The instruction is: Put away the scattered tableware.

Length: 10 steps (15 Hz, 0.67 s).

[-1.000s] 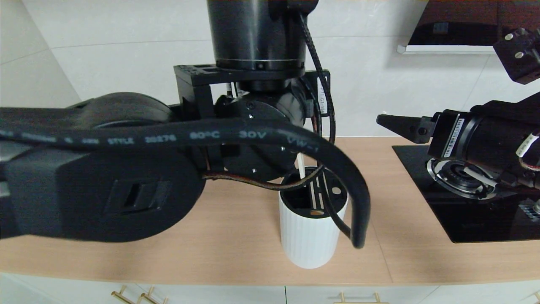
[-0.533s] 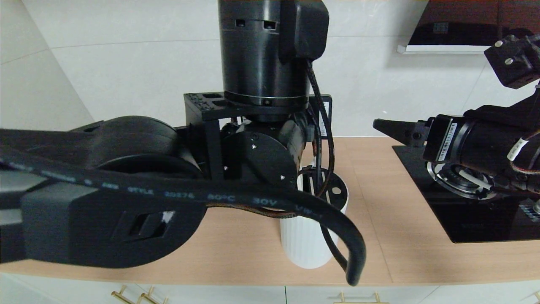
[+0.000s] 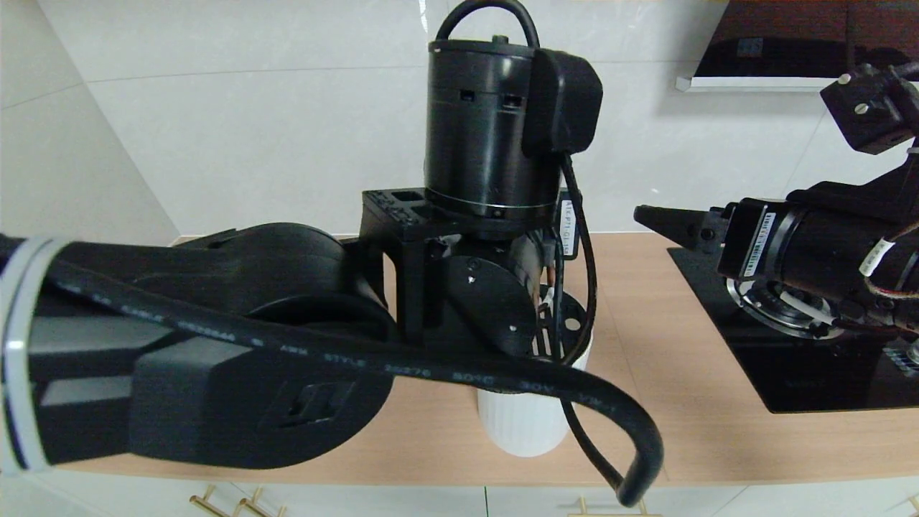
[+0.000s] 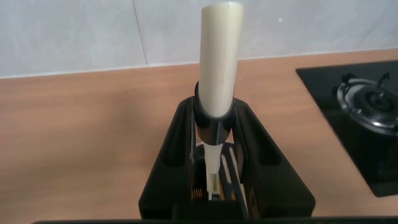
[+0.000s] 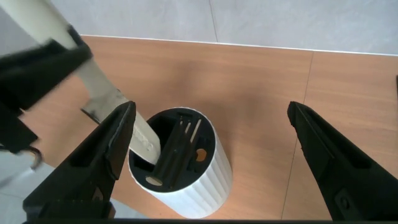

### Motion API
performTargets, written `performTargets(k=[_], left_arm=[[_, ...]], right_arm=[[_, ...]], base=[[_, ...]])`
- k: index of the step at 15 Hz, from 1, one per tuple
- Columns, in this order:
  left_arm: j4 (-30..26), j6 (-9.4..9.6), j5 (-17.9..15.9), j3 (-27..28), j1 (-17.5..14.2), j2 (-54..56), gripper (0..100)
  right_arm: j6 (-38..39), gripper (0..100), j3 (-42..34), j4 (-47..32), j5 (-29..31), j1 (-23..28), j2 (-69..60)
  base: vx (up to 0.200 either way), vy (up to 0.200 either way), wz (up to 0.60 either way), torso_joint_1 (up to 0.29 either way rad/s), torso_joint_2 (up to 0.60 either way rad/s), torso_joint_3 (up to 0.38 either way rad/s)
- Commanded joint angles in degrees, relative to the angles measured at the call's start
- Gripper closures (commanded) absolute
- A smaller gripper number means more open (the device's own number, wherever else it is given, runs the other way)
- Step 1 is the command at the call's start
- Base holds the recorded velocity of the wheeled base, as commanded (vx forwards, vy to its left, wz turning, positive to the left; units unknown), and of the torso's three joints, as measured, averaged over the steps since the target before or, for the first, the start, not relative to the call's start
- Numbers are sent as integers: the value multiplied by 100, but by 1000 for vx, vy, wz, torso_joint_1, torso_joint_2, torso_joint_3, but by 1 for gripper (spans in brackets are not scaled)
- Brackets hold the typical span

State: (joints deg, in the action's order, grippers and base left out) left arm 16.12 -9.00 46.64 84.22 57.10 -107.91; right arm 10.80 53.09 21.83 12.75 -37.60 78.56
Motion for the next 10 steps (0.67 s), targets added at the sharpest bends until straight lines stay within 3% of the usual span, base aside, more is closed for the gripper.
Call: performTargets(k=[1, 10], left_arm=[[-3, -23, 3, -3, 38, -107, 100], [-12, -234, 3, -407, 73, -424, 100]], right_arm=[[1, 0, 0, -4, -1, -2, 11], [1, 0, 8, 5, -1, -2, 116]], base=[[0, 0, 0, 0, 0, 0], [0, 0, 0, 0, 0, 0]])
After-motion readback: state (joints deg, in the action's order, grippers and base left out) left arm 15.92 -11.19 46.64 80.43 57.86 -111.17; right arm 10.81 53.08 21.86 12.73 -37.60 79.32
